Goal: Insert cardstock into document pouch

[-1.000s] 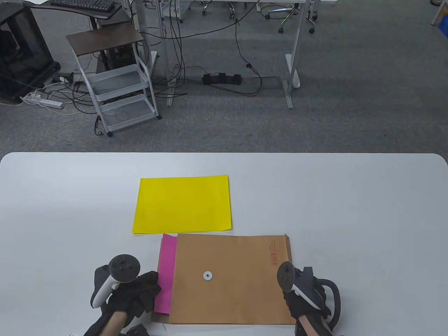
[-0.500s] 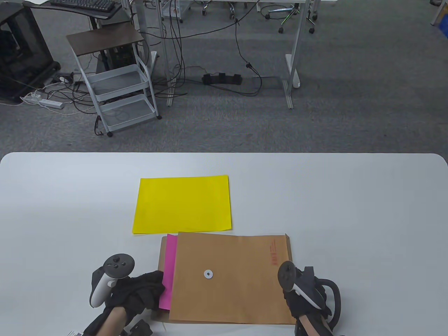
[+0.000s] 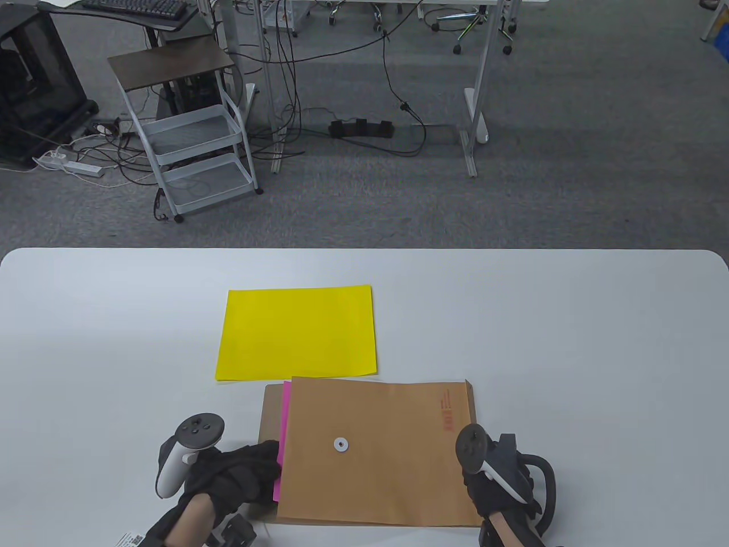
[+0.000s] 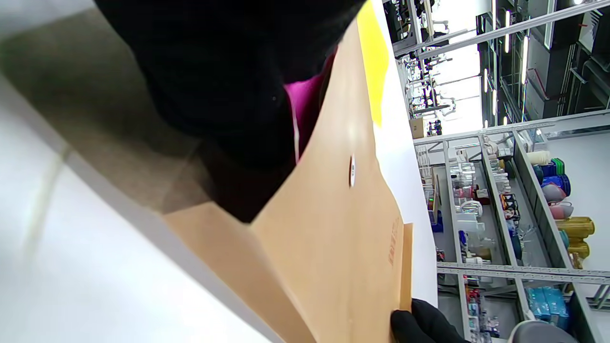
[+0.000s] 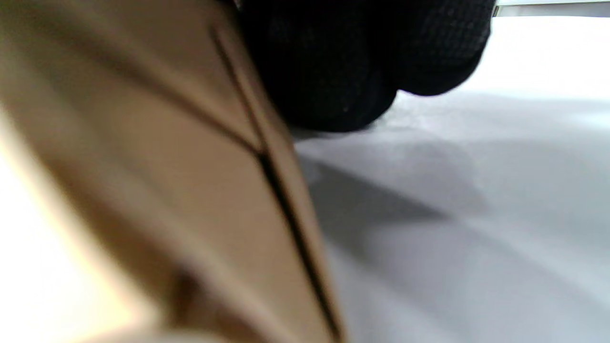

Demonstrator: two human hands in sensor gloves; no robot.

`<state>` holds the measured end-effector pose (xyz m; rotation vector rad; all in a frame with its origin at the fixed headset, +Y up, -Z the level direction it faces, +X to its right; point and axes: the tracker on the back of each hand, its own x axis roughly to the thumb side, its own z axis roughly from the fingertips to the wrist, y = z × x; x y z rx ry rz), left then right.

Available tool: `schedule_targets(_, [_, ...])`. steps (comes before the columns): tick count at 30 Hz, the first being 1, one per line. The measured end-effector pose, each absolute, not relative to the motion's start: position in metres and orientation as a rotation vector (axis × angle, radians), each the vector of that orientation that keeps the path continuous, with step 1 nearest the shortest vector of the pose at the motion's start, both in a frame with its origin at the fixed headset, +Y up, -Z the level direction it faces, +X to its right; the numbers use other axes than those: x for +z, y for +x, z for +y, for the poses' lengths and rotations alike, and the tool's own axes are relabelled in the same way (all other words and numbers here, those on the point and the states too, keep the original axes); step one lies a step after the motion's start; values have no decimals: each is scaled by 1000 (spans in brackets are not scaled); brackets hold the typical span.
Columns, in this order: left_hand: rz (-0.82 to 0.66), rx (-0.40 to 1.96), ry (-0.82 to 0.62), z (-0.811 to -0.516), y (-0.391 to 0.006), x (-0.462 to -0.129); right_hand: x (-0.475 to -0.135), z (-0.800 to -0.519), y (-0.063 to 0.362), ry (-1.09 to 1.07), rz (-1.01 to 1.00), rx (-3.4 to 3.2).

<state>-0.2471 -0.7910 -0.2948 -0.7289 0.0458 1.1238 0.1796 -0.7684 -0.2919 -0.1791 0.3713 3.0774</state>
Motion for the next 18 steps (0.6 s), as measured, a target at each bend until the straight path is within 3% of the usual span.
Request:
schedule_targets(11, [51, 1155, -801, -799, -237, -302, -292, -768, 178, -166, 369, 3092])
schedule_targets(18, [37, 1053, -790, -794, -232, -307, -292, -769, 178, -169, 368, 3085])
